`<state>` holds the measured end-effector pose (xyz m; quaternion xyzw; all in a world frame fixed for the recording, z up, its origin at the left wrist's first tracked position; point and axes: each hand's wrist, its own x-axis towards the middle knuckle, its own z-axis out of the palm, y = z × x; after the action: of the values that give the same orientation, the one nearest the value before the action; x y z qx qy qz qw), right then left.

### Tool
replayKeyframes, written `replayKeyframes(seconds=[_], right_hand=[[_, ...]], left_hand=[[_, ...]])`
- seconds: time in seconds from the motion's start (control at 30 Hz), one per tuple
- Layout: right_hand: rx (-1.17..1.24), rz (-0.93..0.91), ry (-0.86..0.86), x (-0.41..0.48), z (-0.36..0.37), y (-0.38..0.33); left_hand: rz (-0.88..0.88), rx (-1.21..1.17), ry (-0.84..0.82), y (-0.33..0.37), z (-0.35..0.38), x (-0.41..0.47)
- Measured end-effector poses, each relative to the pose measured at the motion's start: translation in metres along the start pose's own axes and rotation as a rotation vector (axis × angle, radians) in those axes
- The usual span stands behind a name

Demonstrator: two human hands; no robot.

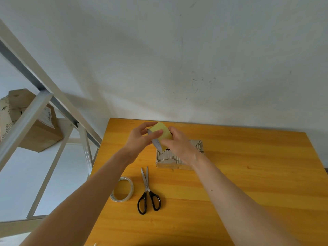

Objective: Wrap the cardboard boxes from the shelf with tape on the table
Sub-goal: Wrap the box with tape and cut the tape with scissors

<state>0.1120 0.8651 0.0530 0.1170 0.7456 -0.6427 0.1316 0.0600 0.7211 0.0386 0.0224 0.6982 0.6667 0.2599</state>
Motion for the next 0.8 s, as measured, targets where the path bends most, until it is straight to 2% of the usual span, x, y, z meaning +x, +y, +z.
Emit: replayKeyframes(seconds=[0.1,0.17,0.27,0.4,0.47,0.57,0.67,0.8], right_hand=[[0.099,0.016,0.036,-0.002,-0.002,-0.001],[0.289,0.044,0.053,-0.003,-0.005,-0.001],[0.435,0.062,0.048,0.001,-0.008,0.003],[0.452,0.079,0.062,0.002,-0.006,0.006],[0.300,-0.011,0.119,-0.002,-0.005,0.006],[-0.116,-0.261,0.163,-0.004,-0.001,0.008],[-0.306,-0.468,0.287,-0.002,0.000,0.010],[-0.536,-0.643,0.407,0.003,0.000,0.013]], left_hand=[[-0.006,-0.011,-0.045,0.004,0.000,-0.001],[-0.011,-0.031,-0.125,0.005,-0.003,-0.003],[0.074,0.113,-0.227,0.000,-0.006,-0.006],[0.161,0.199,-0.166,-0.002,-0.002,-0.007],[0.117,0.176,-0.109,-0.002,-0.004,-0.006],[0.027,0.210,-0.076,0.000,-0.007,-0.007],[-0.001,0.306,-0.082,0.003,-0.007,-0.009],[-0.048,0.383,-0.100,0.003,-0.007,-0.012]])
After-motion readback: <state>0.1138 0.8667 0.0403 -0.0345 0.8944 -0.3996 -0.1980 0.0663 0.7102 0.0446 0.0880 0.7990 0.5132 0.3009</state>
